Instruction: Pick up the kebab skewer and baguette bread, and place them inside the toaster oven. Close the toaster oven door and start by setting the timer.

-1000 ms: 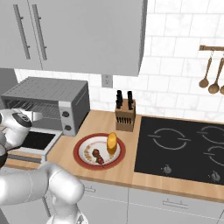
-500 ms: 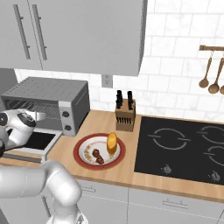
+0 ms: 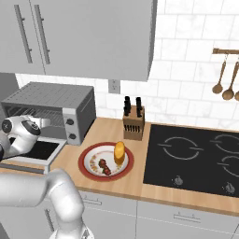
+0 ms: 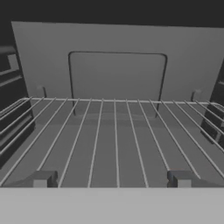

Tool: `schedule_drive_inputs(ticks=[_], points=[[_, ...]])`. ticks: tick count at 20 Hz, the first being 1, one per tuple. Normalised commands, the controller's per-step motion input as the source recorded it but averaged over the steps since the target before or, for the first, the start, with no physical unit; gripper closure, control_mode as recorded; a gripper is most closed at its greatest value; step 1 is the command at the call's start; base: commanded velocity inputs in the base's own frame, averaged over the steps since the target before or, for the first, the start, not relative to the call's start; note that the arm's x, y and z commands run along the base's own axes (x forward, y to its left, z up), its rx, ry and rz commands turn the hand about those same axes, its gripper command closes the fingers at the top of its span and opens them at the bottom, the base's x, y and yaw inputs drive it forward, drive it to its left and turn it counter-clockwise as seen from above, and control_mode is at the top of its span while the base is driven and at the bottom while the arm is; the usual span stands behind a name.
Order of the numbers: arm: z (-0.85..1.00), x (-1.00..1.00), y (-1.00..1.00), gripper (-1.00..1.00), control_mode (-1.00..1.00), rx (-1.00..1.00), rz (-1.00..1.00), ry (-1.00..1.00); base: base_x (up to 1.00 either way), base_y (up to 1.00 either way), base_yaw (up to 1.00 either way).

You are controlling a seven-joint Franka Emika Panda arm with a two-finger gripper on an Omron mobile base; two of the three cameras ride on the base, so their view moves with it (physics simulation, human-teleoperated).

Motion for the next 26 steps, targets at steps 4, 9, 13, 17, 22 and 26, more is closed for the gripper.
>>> schedule_drive_inputs(ticks=[4,9,13,17,22,26], points=[[-0.15,0.13,0.01,-1.0,-1.0,0.0,0.0,0.0,0.0,0.0,0.0],[-0.3,0.03,0.0,-1.0,-1.0,0.0,0.0,0.0,0.0,0.0,0.0],[-0.41,0.0,0.0,-1.0,-1.0,0.0,0.0,0.0,0.0,0.0,0.0],[-0.42,-0.2,0.0,-1.0,-1.0,-0.02,0.0,0.0,0.0,0.0,0.0],[-0.68,-0.58,0.0,-1.0,-1.0,-0.04,0.0,0.0,0.0,0.0,0.0],[-0.64,-0.65,0.0,-1.0,-1.0,-0.04,0.0,0.08,0.0,0.0,0.0]])
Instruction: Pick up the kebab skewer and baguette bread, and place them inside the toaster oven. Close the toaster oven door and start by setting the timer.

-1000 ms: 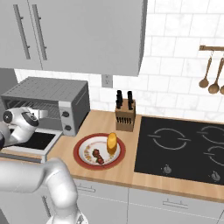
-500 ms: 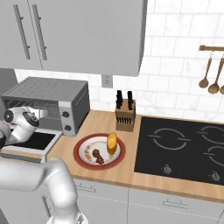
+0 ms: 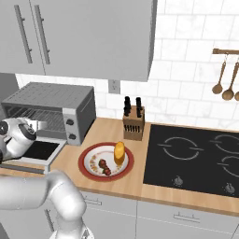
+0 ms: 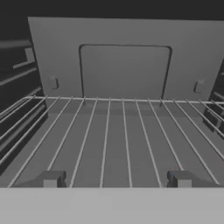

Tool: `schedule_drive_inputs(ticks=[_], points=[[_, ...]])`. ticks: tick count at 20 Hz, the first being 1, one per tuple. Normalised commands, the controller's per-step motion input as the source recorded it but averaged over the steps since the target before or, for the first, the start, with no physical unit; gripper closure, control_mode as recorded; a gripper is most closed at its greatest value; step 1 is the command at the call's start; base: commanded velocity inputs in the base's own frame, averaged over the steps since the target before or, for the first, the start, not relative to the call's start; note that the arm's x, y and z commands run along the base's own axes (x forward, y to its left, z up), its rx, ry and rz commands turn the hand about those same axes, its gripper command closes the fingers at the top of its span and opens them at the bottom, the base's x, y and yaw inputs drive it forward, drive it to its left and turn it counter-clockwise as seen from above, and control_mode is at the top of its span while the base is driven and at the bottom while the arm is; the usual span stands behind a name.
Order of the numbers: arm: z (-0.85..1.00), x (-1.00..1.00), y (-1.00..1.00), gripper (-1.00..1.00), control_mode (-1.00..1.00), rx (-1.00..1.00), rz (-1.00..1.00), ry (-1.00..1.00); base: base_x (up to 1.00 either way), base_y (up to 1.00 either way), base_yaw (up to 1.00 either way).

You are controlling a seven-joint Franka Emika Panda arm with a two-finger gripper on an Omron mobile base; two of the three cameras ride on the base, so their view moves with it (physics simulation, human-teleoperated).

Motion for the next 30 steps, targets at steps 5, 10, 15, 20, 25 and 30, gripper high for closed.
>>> schedule_drive_inputs(ticks=[5,10,15,20,25,30], points=[[-0.38,-0.71,0.0,-1.0,-1.0,0.0,0.0,0.48,0.0,0.0,0.0],[-0.42,-0.86,0.0,-1.0,-1.0,-0.02,0.0,0.53,0.0,0.0,0.0],[-0.54,-1.0,0.0,-1.0,-1.0,-0.04,0.0,0.41,0.0,0.0,0.0],[-0.4,-0.99,-0.05,-1.0,-1.0,-0.05,0.0,0.34,0.0,0.0,0.0],[0.4,-1.0,-0.48,-1.0,-1.0,-0.02,0.0,0.09,0.0,0.0,0.0],[0.69,-0.88,-0.9,-1.0,-1.0,0.0,0.0,0.0,0.0,0.0,0.0]])
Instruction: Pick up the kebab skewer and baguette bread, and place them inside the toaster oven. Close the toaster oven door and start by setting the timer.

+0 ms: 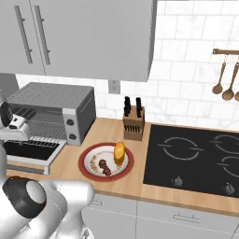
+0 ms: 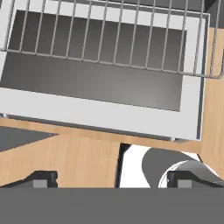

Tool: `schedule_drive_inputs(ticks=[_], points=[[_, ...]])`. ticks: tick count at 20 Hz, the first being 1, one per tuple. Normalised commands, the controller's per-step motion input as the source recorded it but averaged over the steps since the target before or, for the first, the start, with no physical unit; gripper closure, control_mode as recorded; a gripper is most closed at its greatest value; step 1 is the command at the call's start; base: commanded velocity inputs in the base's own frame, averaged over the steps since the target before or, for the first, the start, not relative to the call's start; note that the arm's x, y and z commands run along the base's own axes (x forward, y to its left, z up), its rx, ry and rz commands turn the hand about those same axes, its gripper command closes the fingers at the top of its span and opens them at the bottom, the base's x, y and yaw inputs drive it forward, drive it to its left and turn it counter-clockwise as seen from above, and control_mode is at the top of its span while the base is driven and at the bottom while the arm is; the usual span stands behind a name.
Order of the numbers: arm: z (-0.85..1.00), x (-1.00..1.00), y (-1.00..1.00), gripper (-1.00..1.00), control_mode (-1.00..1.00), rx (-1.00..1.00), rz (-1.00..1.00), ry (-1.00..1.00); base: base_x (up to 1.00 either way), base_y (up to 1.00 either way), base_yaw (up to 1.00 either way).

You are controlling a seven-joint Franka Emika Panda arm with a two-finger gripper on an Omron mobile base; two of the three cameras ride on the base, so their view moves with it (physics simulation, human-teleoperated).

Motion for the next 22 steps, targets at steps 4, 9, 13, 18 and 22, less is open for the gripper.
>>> schedule_drive_inputs(ticks=[4,9,13,18,22], points=[[0.22,-0.48,-1.0,-1.0,-1.0,0.0,0.0,0.0,0.0,0.0,0.0],[0.12,-0.12,-1.0,-1.0,-1.0,0.0,0.0,0.04,0.0,0.0,0.0],[0.01,-0.01,-1.0,-1.0,-1.0,0.0,0.0,0.0,0.0,0.0,0.0],[0.0,0.0,-1.0,-1.0,-1.0,-0.05,0.0,0.0,0.0,0.0,0.0],[-0.03,0.32,-1.0,-1.0,-1.0,-0.09,0.0,0.09,0.0,0.0,0.0]])
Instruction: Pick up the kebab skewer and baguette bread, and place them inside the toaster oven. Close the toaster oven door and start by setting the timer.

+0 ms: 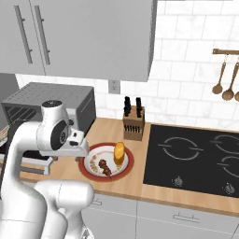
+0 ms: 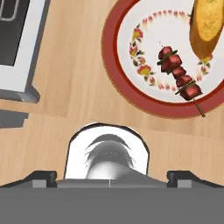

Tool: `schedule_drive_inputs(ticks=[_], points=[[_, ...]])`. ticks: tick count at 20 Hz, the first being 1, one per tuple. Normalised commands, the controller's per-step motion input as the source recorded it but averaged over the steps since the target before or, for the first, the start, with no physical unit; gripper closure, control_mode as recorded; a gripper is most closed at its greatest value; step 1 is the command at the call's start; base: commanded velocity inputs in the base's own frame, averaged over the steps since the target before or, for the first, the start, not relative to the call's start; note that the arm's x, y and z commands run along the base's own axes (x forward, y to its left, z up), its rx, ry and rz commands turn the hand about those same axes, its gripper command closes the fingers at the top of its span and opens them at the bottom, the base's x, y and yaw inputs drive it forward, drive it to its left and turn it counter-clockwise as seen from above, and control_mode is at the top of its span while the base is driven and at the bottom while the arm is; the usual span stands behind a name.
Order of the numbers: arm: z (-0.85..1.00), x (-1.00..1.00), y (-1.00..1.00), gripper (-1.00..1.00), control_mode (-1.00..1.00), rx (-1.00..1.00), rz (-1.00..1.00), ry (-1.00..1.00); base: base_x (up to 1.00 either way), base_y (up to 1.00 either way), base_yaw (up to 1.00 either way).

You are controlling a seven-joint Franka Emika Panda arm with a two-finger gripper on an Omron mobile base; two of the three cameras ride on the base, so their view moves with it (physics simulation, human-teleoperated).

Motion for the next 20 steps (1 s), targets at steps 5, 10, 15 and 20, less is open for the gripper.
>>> schedule_drive_inputs(ticks=[5,10,15,20], points=[[-0.02,0.57,-0.93,-1.0,-1.0,-0.05,-0.01,0.11,0.0,0.0,0.0],[-0.32,0.38,-0.27,-1.0,-1.0,0.0,-0.09,0.12,0.0,0.0,0.0],[-0.49,0.22,-0.01,-1.0,-1.0,0.0,-0.07,0.03,0.0,0.0,0.0],[-0.36,0.16,-0.26,-1.0,-1.0,-0.06,-0.01,0.0,0.0,0.0,0.0]])
